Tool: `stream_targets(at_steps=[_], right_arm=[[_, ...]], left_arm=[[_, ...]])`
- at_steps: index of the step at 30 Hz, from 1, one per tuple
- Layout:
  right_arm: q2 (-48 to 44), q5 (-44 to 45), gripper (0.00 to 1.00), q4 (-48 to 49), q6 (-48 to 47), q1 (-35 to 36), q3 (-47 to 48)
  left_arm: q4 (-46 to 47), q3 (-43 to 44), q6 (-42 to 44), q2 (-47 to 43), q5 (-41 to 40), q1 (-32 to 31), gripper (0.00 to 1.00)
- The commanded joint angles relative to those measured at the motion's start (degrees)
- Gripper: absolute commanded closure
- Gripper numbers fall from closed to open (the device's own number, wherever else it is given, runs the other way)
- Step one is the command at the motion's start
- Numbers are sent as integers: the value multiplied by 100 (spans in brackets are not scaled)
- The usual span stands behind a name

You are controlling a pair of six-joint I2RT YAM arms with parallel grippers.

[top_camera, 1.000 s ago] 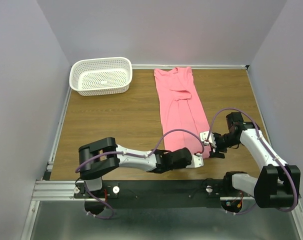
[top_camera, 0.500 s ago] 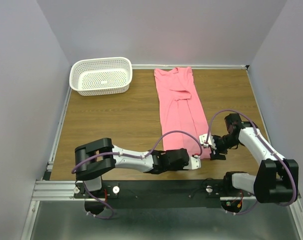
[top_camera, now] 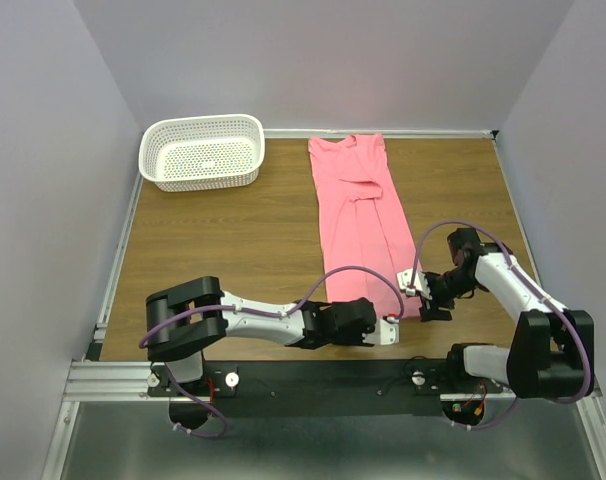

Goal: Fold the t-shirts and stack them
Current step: Fold the tshirt

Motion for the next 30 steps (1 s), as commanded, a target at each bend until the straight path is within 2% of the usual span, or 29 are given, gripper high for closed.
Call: stream_targets(at_steps=[1, 5, 7, 14, 15, 16, 17, 19, 20, 22, 25, 30], right_arm=[[111, 185, 29, 182, -127, -14, -123], [146, 246, 29, 288, -189, 3, -220], [173, 351, 30, 410, -224, 12, -290], [235, 519, 32, 657, -189, 109, -422], [252, 527, 34, 718, -128, 118, -440], [269, 545, 35, 797, -101, 126, -466], [278, 554, 41, 850, -32, 135, -475], [331, 554, 48, 964, 30, 135, -475], [357, 563, 56, 1000, 83, 135, -475], [392, 571, 63, 1122, 136, 144, -493], [410, 572, 76, 1246, 197, 144, -528], [323, 361, 98, 1167, 478, 135, -362]], left_arm=[[28, -141, 203, 273, 247, -36, 41], [46, -106, 256, 511, 203, 8, 47], [72, -98, 291, 494, 230, 34, 54], [134, -150, 343, 380, 361, 70, 66], [125, -159, 343, 371, 370, 70, 75], [125, -159, 343, 354, 388, 70, 78], [125, -159, 352, 345, 388, 70, 88], [134, -168, 361, 327, 405, 70, 89], [134, -168, 378, 327, 423, 70, 90], [116, -177, 396, 318, 467, 70, 92], [134, -177, 440, 257, 511, 70, 100], [134, -177, 545, 55, 861, 192, 100]])
